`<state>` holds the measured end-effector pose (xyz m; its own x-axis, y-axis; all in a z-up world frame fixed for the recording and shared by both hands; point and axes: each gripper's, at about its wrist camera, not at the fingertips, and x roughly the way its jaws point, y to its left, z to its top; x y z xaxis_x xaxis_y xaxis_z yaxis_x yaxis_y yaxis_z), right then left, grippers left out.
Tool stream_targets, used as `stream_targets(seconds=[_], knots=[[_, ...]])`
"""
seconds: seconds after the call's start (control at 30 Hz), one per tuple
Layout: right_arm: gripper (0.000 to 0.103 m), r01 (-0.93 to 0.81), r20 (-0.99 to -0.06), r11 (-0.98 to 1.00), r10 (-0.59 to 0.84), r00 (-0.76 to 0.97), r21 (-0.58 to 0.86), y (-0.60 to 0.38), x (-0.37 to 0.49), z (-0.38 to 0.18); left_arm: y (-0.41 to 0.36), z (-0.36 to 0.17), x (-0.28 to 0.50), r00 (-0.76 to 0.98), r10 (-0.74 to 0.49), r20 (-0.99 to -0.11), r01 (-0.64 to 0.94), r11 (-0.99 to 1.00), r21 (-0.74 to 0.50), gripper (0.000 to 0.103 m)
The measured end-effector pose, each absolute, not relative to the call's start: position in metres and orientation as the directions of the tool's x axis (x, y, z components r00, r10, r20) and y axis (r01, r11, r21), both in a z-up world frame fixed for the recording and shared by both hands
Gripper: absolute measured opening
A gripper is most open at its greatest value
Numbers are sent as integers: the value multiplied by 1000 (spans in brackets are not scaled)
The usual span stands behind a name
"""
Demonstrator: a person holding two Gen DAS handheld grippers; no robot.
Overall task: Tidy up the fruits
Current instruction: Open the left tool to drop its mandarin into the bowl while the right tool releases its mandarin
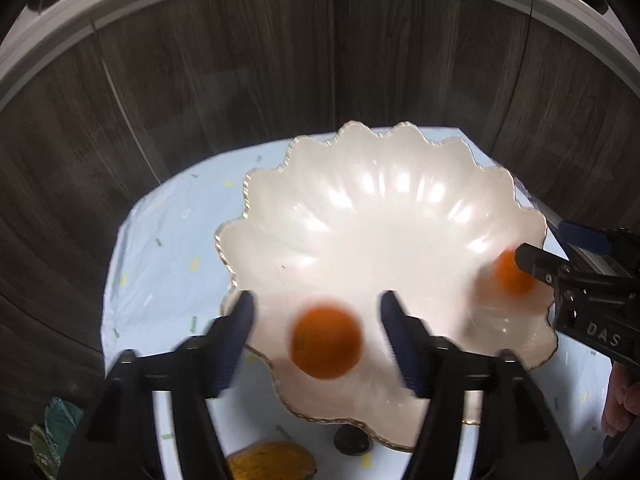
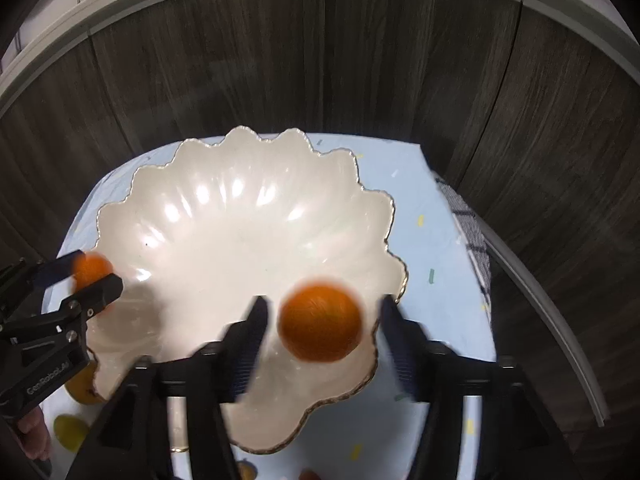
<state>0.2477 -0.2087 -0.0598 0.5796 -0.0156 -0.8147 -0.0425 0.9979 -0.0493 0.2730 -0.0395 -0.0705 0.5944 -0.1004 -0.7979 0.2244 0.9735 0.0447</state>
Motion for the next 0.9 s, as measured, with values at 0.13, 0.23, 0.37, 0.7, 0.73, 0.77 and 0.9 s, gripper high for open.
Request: stream_targets(seconds=[0.13,0.23,0.37,0.7,0.73,0.77,0.9], knots=[[73,-38,-805,997,-26,593,-61,-208,247,-54,-36,-64,274,602,-100,-792,219,975,43,72],[79,-28,-800,997,-42,598,-73,-209,247,-51,-32,-59,271,619,-77,-781,191,980,54,82],[81,-21,-797,997,-44,603,-71,-210,246,-47,-30,-53,268,629,-65,-775,175,983,61,90],[82,-12,-783,998,-36,621,-56,-211,240,-39,-27,-46,263,639,-64,-767,166,985,56,94],[82,-13,-781,998,-35,623,-55,-211,240,-38,-27,-45,263,640,-62,-766,164,985,56,94],[82,-14,-780,998,-34,624,-54,-211,240,-37,-27,-44,263,640,-62,-766,162,985,55,94],[82,-14,-776,999,-32,630,-53,-211,238,-34,-26,-41,261,642,-58,-764,160,985,60,94]])
